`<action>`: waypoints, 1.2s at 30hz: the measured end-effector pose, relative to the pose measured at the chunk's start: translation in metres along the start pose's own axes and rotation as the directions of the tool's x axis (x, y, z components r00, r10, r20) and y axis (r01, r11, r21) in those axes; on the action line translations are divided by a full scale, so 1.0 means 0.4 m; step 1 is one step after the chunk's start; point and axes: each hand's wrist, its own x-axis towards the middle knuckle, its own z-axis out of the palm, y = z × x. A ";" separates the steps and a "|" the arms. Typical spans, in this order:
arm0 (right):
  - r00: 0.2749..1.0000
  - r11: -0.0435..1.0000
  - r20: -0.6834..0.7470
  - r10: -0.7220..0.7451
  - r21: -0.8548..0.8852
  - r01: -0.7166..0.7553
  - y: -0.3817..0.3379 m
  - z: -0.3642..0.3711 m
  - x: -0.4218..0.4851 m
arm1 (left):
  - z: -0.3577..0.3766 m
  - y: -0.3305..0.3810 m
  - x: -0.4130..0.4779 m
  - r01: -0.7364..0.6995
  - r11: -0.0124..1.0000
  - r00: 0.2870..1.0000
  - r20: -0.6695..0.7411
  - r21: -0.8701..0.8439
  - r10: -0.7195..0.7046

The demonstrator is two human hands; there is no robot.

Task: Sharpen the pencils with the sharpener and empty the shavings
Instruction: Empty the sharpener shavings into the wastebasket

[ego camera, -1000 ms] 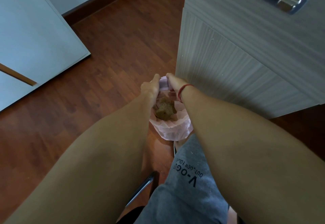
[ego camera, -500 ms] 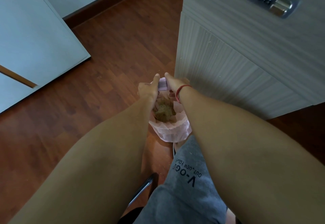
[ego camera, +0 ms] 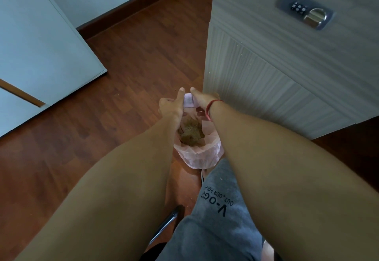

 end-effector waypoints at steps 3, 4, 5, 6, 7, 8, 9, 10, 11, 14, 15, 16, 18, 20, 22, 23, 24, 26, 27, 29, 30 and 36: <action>0.999 0.999 -0.023 0.025 0.031 -0.024 -0.004 -0.003 -0.010 | 0.000 0.004 -0.002 -0.006 1.000 0.999 0.036 0.031 0.005; 0.999 0.999 -0.024 0.025 0.032 -0.024 -0.006 -0.004 -0.016 | 0.000 0.006 -0.004 -0.010 1.000 1.000 0.030 0.024 0.009; 1.000 0.999 -0.016 0.010 0.031 -0.009 -0.006 -0.004 -0.016 | -0.001 0.007 -0.005 -0.010 1.000 1.000 0.016 0.017 0.010; 1.000 1.000 -0.005 -0.011 0.021 0.011 -0.005 -0.005 -0.016 | 0.000 0.005 -0.002 -0.003 1.000 1.000 0.006 0.022 0.003; 0.999 0.999 0.007 -0.033 0.011 0.033 -0.004 -0.006 -0.017 | 0.002 0.003 0.000 0.000 0.999 1.000 0.004 0.047 0.000; 0.999 0.999 0.008 -0.037 0.005 0.037 -0.002 -0.006 -0.012 | 0.004 0.004 0.000 -0.002 0.998 1.000 0.018 0.068 0.001; 1.000 1.000 0.004 -0.030 -0.004 0.030 0.001 -0.006 -0.005 | 0.005 0.004 0.001 -0.006 0.997 1.000 0.031 0.079 0.003; 1.000 1.000 -0.006 -0.010 -0.009 0.010 0.002 -0.007 -0.008 | 0.007 0.004 0.003 -0.013 0.997 0.999 0.032 0.076 0.010; 1.000 1.000 -0.004 0.001 -0.006 -0.001 0.001 -0.007 -0.006 | 0.009 0.004 0.005 -0.011 0.998 1.000 0.025 0.068 0.009; 1.000 1.000 0.024 -0.006 -0.021 0.007 -0.004 -0.007 -0.001 | 0.014 0.003 0.006 0.036 0.999 0.999 0.005 0.028 -0.036; 1.000 1.000 0.017 -0.002 -0.024 0.002 -0.004 -0.006 0.007 | 0.014 0.005 0.003 0.059 0.998 0.998 0.020 0.022 -0.060; 1.000 0.999 -0.007 0.012 -0.035 -0.012 -0.002 -0.005 0.012 | 0.015 0.005 0.002 0.079 0.997 0.996 0.035 0.016 -0.079; 1.000 0.999 -0.023 0.014 -0.048 -0.015 -0.002 -0.008 0.021 | 0.014 0.007 0.000 0.089 0.996 0.995 0.050 0.015 -0.090; 1.000 0.999 0.012 0.010 -0.053 -0.009 -0.005 -0.018 0.006 | 0.013 0.009 -0.005 0.086 0.996 0.995 0.056 0.021 -0.087; 0.999 0.998 0.040 0.012 -0.056 -0.010 -0.007 -0.029 0.010 | 0.009 0.014 -0.010 0.088 0.996 0.993 0.080 0.027 -0.090; 0.998 0.999 0.064 -0.001 -0.051 0.004 -0.007 -0.034 0.010 | 0.006 0.017 -0.013 0.084 0.996 0.992 0.093 0.032 -0.086; 0.994 0.999 0.109 -0.021 -0.036 0.025 -0.009 -0.042 0.001 | 0.000 0.019 -0.017 0.072 0.997 0.991 0.109 0.035 -0.075; 0.973 0.998 0.227 -0.035 -0.036 0.044 -0.016 -0.061 -0.022 | -0.016 0.018 -0.027 0.039 0.998 0.989 0.140 0.039 -0.044; 0.961 0.997 0.273 -0.043 -0.047 0.058 -0.022 -0.069 -0.035 | -0.028 0.018 -0.035 0.022 0.999 0.988 0.153 0.043 -0.028; 0.948 0.989 0.305 -0.086 -0.087 0.118 -0.039 -0.080 -0.067 | -0.056 0.024 -0.054 -0.023 0.999 0.987 0.161 0.036 0.017; 0.947 0.981 0.299 -0.119 -0.112 0.159 -0.052 -0.083 -0.084 | -0.068 0.032 -0.066 -0.048 0.998 0.987 0.158 0.031 0.042; 0.900 0.914 0.218 -0.378 -0.068 0.400 -0.159 -0.134 -0.266 | -0.139 0.163 -0.203 -0.304 0.950 0.936 0.165 -0.069 0.311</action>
